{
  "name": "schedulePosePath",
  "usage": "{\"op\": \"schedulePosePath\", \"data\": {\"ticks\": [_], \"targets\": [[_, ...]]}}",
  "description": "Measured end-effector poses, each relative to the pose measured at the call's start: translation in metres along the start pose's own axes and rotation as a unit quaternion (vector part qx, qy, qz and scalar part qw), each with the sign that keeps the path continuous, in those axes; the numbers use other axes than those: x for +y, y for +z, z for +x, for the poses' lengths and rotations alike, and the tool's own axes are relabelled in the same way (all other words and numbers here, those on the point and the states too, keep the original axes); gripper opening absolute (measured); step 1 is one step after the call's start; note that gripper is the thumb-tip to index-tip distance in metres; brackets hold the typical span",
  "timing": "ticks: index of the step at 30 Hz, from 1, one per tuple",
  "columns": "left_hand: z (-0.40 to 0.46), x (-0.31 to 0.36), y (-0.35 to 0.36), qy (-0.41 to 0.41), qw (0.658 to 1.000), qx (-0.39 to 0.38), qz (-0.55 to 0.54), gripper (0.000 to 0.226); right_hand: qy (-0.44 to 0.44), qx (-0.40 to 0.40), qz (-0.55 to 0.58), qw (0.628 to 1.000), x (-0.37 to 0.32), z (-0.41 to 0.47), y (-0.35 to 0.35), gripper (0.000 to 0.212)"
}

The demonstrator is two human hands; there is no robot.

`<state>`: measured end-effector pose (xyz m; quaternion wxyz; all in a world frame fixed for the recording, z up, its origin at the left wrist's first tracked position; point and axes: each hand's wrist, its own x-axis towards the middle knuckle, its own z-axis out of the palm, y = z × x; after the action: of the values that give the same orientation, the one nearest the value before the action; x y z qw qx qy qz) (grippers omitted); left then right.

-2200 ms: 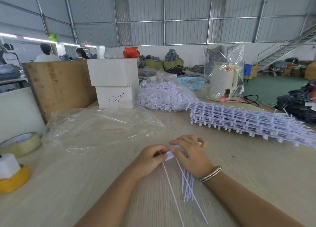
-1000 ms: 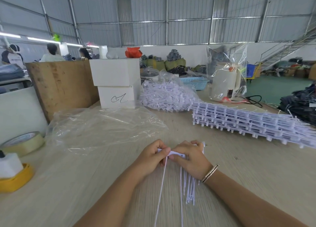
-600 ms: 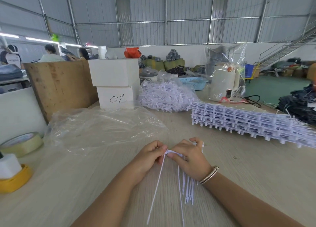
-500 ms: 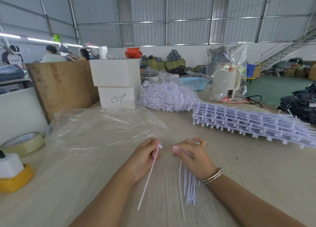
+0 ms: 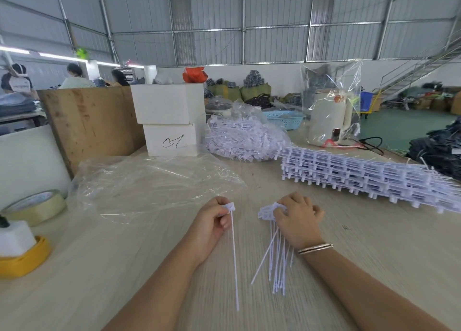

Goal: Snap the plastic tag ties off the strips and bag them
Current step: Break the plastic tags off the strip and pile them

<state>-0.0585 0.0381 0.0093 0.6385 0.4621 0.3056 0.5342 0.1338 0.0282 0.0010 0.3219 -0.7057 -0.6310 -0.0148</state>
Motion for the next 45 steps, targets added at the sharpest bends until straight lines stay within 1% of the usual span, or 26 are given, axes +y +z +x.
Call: {"op": "schedulePosePath", "data": {"ticks": [1, 2, 5, 7, 8, 10, 12, 14, 16, 18, 20, 21, 23, 24, 25, 27, 29, 31, 33, 35, 36, 37, 39, 41, 43, 45], "targets": [[0.000, 0.000, 0.000, 0.004, 1.000, -0.006, 0.018, 0.020, -0.001, -0.002, -0.010, 1.000, 0.001, 0.000, 0.002, 0.029], [-0.001, 0.001, 0.000, 0.009, 0.999, -0.012, 0.041, 0.018, -0.007, -0.004, -0.016, 1.000, 0.001, 0.000, 0.003, 0.029], [-0.002, 0.001, 0.001, 0.028, 0.995, -0.022, 0.094, 0.018, -0.022, 0.019, 0.013, 0.999, 0.000, -0.003, 0.001, 0.040], [-0.004, 0.000, 0.002, 0.036, 0.993, -0.031, 0.112, 0.019, -0.060, 0.059, 0.045, 0.995, -0.004, -0.008, -0.004, 0.036], [-0.005, 0.000, 0.003, 0.042, 0.990, -0.043, 0.125, 0.019, -0.090, 0.060, 0.050, 0.993, -0.007, -0.011, -0.006, 0.033], [-0.008, -0.002, 0.006, 0.057, 0.983, -0.068, 0.162, 0.018, -0.144, 0.028, 0.042, 0.988, -0.015, -0.018, -0.007, 0.035], [-0.010, -0.002, 0.011, 0.073, 0.977, -0.082, 0.182, 0.017, -0.174, 0.002, 0.041, 0.984, -0.022, -0.024, -0.007, 0.036], [-0.010, -0.002, 0.015, 0.085, 0.975, -0.084, 0.187, 0.018, -0.180, -0.005, 0.088, 0.980, -0.025, -0.026, -0.007, 0.036], [-0.009, -0.003, 0.017, 0.099, 0.970, -0.082, 0.209, 0.017, -0.161, -0.015, 0.154, 0.975, -0.025, -0.026, -0.010, 0.039], [-0.009, -0.004, 0.019, 0.105, 0.967, -0.079, 0.219, 0.019, -0.147, -0.025, 0.185, 0.971, -0.024, -0.024, -0.012, 0.029], [-0.009, -0.007, 0.019, 0.106, 0.967, -0.076, 0.220, 0.028, -0.133, -0.034, 0.203, 0.970, -0.022, -0.020, -0.012, 0.018], [-0.008, -0.008, 0.019, 0.105, 0.966, -0.071, 0.227, 0.032, -0.116, -0.032, 0.229, 0.966, -0.019, -0.017, -0.012, 0.016], [-0.008, -0.010, 0.020, 0.098, 0.962, -0.056, 0.249, 0.036, -0.055, -0.005, 0.301, 0.952, -0.011, -0.008, -0.017, 0.014], [-0.007, -0.011, 0.021, 0.092, 0.958, -0.050, 0.265, 0.038, -0.019, 0.018, 0.315, 0.949, -0.006, -0.004, -0.019, 0.015], [-0.007, -0.013, 0.022, 0.086, 0.951, -0.044, 0.293, 0.038, 0.016, 0.045, 0.298, 0.953, -0.001, 0.001, -0.020, 0.017], [-0.006, -0.016, 0.023, 0.083, 0.918, -0.026, 0.386, 0.034, 0.069, 0.081, 0.201, 0.974, 0.007, 0.007, -0.017, 0.021], [-0.005, -0.020, 0.024, 0.097, 0.850, -0.010, 0.518, 0.027, 0.090, 0.067, 0.113, 0.987, 0.010, 0.009, -0.012, 0.025], [-0.006, -0.023, 0.028, 0.102, 0.779, 0.001, 0.619, 0.031, 0.069, 0.044, 0.036, 0.996, 0.010, 0.009, -0.006, 0.025], [-0.007, -0.025, 0.031, 0.100, 0.741, 0.002, 0.664, 0.037, 0.038, 0.070, 0.021, 0.997, 0.009, 0.009, -0.005, 0.026], [-0.010, -0.025, 0.032, 0.087, 0.719, -0.002, 0.689, 0.041, 0.023, 0.114, 0.079, 0.990, 0.012, 0.007, -0.013, 0.029], [-0.011, -0.025, 0.034, 0.078, 0.714, -0.003, 0.696, 0.043, 0.028, 0.108, 0.099, 0.989, 0.016, 0.007, -0.018, 0.032], [-0.013, -0.025, 0.036, 0.070, 0.713, -0.003, 0.698, 0.045, 0.040, 0.074, 0.085, 0.993, 0.022, 0.006, -0.025, 0.036], [-0.018, -0.027, 0.044, 0.055, 0.716, -0.004, 0.696, 0.049, 0.070, -0.057, -0.024, 0.996, 0.031, 0.005, -0.041, 0.044], [-0.020, -0.029, 0.055, 0.041, 0.716, -0.012, 0.697, 0.052, 0.087, -0.178, -0.107, 0.974, 0.034, 0.001, -0.050, 0.047], [-0.021, -0.034, 0.065, 0.035, 0.705, -0.022, 0.708, 0.054, 0.072, -0.225, -0.104, 0.966, 0.028, -0.006, -0.051, 0.045], [-0.022, -0.038, 0.071, 0.033, 0.698, -0.023, 0.715, 0.056, 0.031, -0.231, -0.098, 0.967, 0.014, -0.012, -0.044, 0.037]]}}
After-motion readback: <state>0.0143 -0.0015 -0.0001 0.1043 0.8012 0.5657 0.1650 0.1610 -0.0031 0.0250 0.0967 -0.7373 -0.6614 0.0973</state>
